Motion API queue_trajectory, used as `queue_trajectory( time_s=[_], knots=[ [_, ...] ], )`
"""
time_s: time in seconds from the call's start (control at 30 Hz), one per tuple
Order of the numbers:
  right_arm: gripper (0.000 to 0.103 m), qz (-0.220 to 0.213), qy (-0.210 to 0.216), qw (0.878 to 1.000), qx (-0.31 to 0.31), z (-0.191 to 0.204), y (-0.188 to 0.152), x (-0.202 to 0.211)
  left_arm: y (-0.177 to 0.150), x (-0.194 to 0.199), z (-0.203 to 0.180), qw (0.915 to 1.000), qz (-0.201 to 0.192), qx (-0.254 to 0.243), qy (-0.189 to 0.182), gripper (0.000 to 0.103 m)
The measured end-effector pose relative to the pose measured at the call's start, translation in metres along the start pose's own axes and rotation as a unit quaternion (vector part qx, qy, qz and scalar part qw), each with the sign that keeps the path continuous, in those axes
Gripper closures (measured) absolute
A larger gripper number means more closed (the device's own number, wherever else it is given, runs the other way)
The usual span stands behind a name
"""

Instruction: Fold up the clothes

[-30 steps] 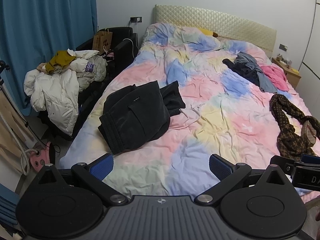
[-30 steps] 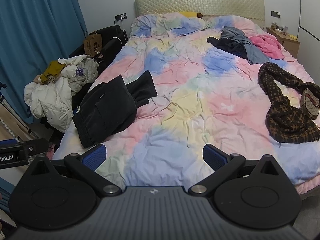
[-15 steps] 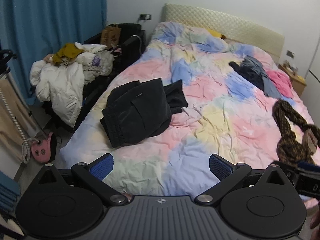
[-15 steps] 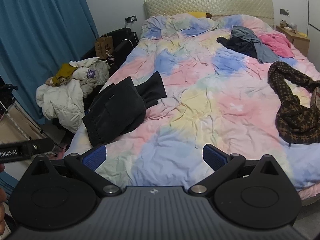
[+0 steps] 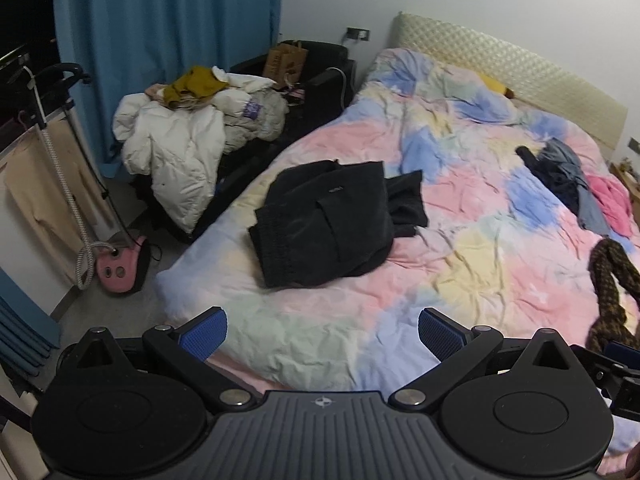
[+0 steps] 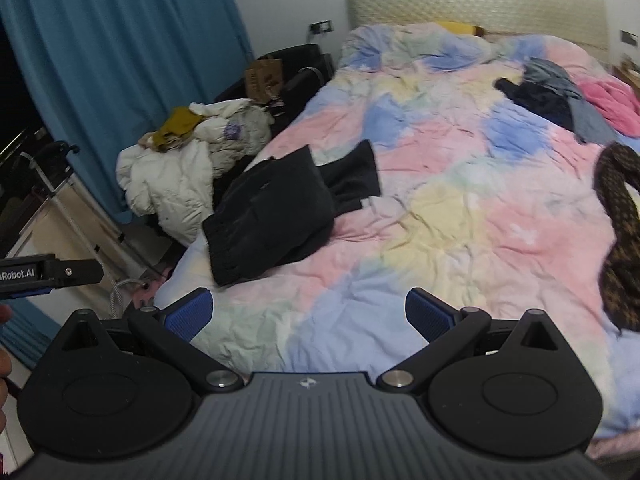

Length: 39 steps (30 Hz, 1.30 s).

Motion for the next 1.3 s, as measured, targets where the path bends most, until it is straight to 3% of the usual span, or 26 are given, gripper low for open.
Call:
queue_trajectory(
  time_s=[0.27, 0.5, 0.6, 0.9, 1.23, 1.3],
  knots=[
    [0.000, 0.015, 0.004, 1.000, 0.025, 0.029, 0.042, -0.070, 0.050, -0.056, 0.027, 0.9996, 0.006, 0.027, -0.010, 0.000],
    [0.001, 0.043, -0.011, 0.999, 0.009, 0.061, 0.082, -0.165, 0.127, -0.137, 0.063, 0.9990, -0.001, 0.004, -0.043, 0.000],
    [0.009, 0.062, -0.010, 0.998, 0.017, 0.084, 0.098, -0.211, 0.157, -0.168, 0.093, 0.9988, 0.007, 0.013, -0.046, 0.000],
    [0.011, 0.086, -0.016, 0.990, 0.113, 0.167, 0.138, -0.346, 0.226, -0.237, 0.209, 0.9965, 0.028, 0.076, -0.022, 0.000],
    [0.018, 0.127, -0.032, 0.960, 0.247, 0.234, 0.129, -0.484, 0.229, -0.271, 0.311, 0.9813, 0.062, 0.182, 0.003, 0.000],
    [0.027, 0.140, -0.052, 0.949, 0.279, 0.238, 0.118, -0.504, 0.223, -0.278, 0.324, 0.9772, 0.073, 0.199, 0.006, 0.000]
  ],
)
Point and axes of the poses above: each gripper's, at about its wrist camera, not at the fingertips, and x roughly against the way its jaws point, z to its left, y to its top, the point moved 10 cm from there along -x, roughly the way its jaws point, and after that the axes turned 13 degrees about x, right-handed, at the moved point
